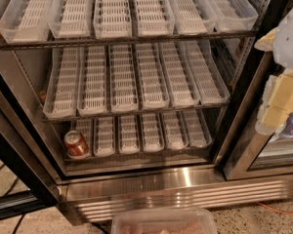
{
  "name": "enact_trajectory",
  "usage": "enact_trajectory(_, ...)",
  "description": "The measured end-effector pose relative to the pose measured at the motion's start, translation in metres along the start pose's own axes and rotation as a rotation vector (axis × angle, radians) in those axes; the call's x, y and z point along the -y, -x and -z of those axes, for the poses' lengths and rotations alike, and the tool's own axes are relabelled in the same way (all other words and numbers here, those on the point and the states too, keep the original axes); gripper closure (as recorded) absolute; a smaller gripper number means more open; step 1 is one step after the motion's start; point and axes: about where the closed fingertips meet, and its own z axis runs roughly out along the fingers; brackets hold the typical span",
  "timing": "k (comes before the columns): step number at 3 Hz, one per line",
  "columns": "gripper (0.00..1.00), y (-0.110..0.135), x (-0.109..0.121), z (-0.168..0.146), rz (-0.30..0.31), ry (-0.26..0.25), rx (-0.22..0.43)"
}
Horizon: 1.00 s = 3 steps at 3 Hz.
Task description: Pick coke can from bottom shelf of fridge
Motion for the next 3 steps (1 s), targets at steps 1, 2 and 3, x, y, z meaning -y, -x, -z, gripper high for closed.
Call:
enact_trajectory(1,0.00,0.000,0.000,0.000,0.000,0.000,0.000)
enact_trajectory(2,0.00,0.006,-0.004,-0.009,-0.001,0.017,0.027)
enact_trajectory(3,0.00,0.025,-0.025,-0.047,-0.006,0.069,0.097)
